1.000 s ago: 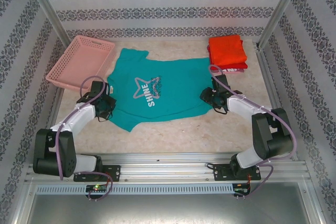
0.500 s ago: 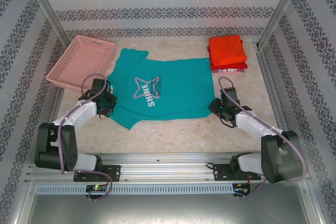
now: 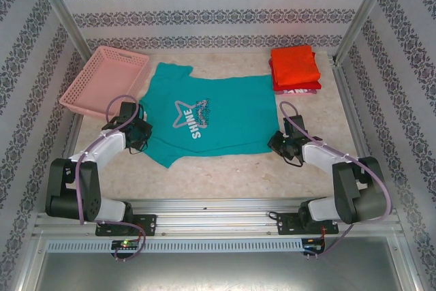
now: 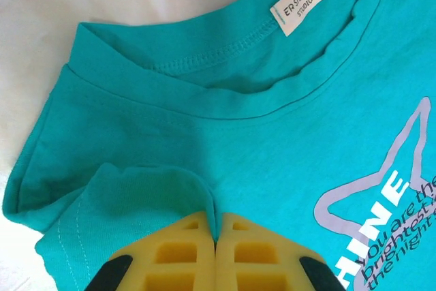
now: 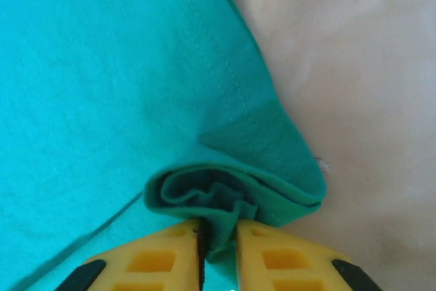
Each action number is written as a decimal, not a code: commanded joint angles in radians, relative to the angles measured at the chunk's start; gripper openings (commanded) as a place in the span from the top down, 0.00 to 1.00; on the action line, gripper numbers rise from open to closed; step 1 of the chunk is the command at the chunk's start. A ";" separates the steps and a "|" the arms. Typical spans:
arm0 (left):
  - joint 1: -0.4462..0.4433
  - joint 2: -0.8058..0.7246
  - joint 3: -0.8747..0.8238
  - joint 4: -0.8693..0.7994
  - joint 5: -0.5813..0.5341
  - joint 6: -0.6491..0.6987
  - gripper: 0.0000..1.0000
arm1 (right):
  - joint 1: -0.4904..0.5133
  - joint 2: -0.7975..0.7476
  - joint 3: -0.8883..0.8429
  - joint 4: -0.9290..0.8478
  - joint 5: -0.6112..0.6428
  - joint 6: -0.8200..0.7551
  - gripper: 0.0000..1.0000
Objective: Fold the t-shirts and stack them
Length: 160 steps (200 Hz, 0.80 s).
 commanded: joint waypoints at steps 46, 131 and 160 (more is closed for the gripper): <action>0.011 -0.018 -0.012 0.022 0.002 0.025 1.00 | -0.007 -0.110 0.022 -0.085 0.041 -0.029 1.00; 0.011 -0.045 -0.004 0.017 0.014 0.027 1.00 | -0.008 -0.262 -0.019 -0.159 0.092 -0.012 1.00; 0.011 -0.064 -0.007 0.008 0.010 0.027 1.00 | -0.007 -0.280 -0.035 -0.183 0.092 0.008 1.00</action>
